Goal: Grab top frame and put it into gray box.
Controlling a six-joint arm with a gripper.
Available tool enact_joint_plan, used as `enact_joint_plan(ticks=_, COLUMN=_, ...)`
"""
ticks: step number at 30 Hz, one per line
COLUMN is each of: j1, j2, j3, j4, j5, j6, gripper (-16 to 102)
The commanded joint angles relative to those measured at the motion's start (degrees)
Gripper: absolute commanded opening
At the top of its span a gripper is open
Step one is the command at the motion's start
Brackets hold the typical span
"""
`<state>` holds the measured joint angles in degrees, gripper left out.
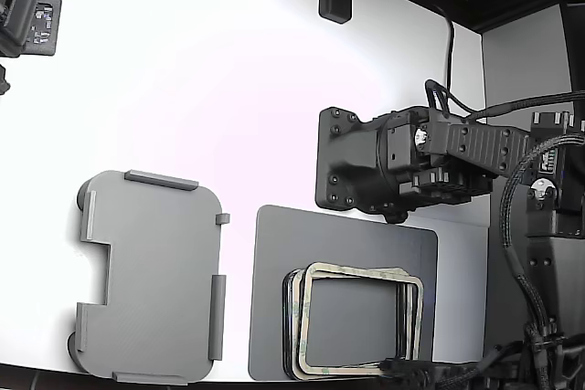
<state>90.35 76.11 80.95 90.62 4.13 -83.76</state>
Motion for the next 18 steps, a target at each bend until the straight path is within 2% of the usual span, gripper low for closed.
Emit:
enact_joint_plan(ticks=1, j1=-0.53, j2=0.97, j3=-5.01, j4=2.99, j5=1.32, j6=0.70, gripper=-11)
enact_joint_plan(ticks=4, j1=-0.70, j2=2.81, j3=-7.38, j4=4.04, j5=4.04, j6=9.05, gripper=-11)
enact_joint_plan(ticks=10, j1=-3.78, j2=6.42, j3=-9.93, j4=4.13, j5=9.67, j6=47.29, gripper=-11)
enact_joint_plan(ticks=14, j1=-10.90, j2=9.05, j3=-10.90, j4=4.13, j5=6.86, j6=72.33, gripper=-11)
enact_joint_plan(ticks=18, j1=-19.16, j2=11.69, j3=-11.95, j4=4.22, j5=4.48, j6=87.63, gripper=-11)
